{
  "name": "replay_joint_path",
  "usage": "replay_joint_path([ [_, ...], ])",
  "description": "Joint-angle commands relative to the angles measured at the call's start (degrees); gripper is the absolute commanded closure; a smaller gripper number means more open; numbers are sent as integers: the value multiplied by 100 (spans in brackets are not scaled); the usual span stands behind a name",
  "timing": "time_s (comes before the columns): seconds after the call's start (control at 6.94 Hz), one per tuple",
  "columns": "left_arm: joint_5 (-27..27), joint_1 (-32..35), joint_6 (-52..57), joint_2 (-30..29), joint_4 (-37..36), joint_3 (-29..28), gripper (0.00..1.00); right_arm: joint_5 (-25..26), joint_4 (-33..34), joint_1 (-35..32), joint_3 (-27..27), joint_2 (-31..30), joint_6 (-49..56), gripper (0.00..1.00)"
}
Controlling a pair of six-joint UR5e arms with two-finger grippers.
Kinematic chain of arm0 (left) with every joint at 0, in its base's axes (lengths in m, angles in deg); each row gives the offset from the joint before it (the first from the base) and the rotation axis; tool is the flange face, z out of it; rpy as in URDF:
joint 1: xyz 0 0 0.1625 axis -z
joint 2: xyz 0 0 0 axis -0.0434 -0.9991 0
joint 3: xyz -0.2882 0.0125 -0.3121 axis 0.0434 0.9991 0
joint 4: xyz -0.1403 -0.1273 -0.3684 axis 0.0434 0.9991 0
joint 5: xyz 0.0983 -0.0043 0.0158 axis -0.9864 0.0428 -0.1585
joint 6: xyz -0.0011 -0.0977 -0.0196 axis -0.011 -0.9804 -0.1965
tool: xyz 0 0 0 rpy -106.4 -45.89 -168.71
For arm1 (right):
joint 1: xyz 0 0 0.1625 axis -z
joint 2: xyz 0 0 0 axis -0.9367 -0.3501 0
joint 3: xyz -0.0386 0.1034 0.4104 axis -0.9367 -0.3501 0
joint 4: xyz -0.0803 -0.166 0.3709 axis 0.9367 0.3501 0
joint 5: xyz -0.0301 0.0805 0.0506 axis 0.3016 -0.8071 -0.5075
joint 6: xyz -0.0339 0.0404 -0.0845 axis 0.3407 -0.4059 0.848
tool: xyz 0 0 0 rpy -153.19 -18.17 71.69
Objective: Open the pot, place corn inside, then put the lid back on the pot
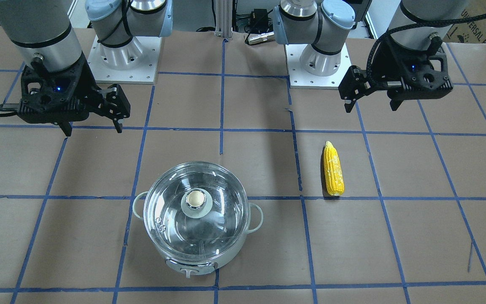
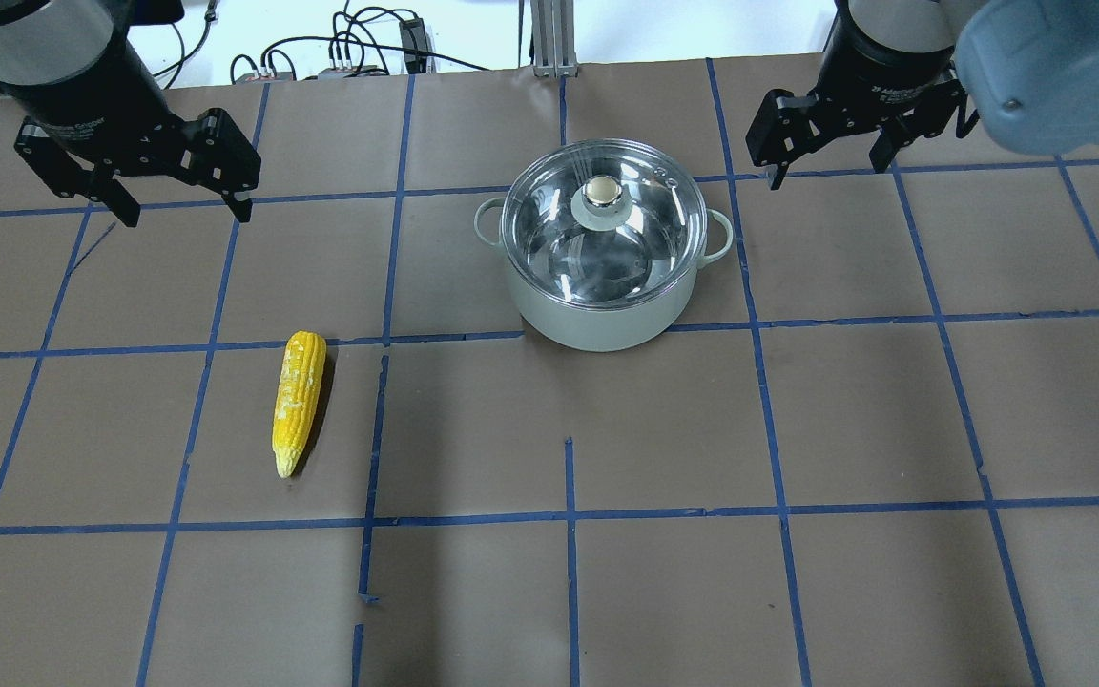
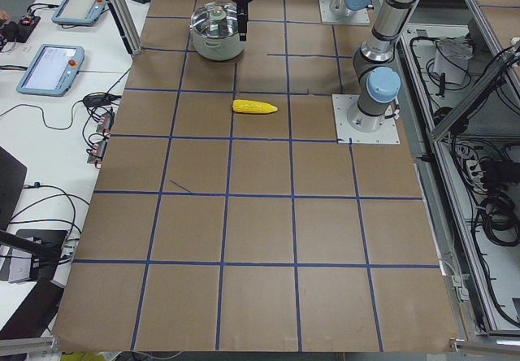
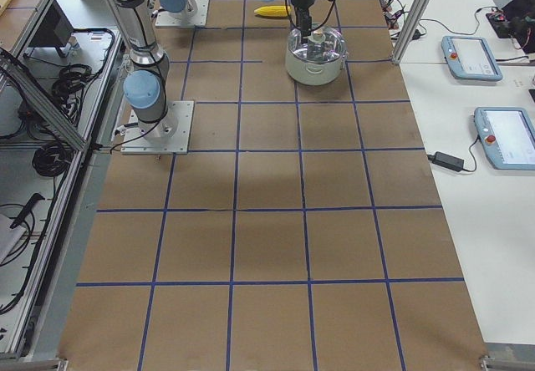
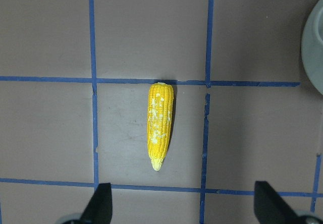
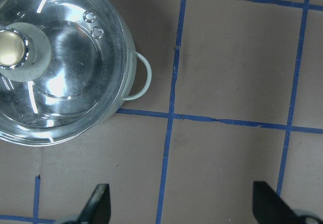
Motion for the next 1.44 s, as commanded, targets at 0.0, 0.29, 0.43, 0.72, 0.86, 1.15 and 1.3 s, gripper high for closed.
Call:
replay_joint_path([
  [0.0,1,9,-1,2,-9,36,0,-2,-11,15,-23,-11,0,1],
  [0.29,10,10,-1,-7,-9,10,0,-2,-11,15,-5,-20,-44,1],
  [0.43,18,10,-1,-7,-9,1,0,-2,7,15,4,-20,-45,2],
  [0.72,36,10,-1,-16,-17,44,0,-28,121,-28,-23,94,-201,2],
  [0.86,45,10,-1,-16,-17,45,0,-90,400,-203,-92,286,-325,2],
  [1.15,45,10,16,-25,-17,71,0,32,596,-1017,-1097,1293,-973,4],
  [1.3,45,10,25,-25,-17,80,0,42,561,-1335,-1634,1812,-1316,4],
])
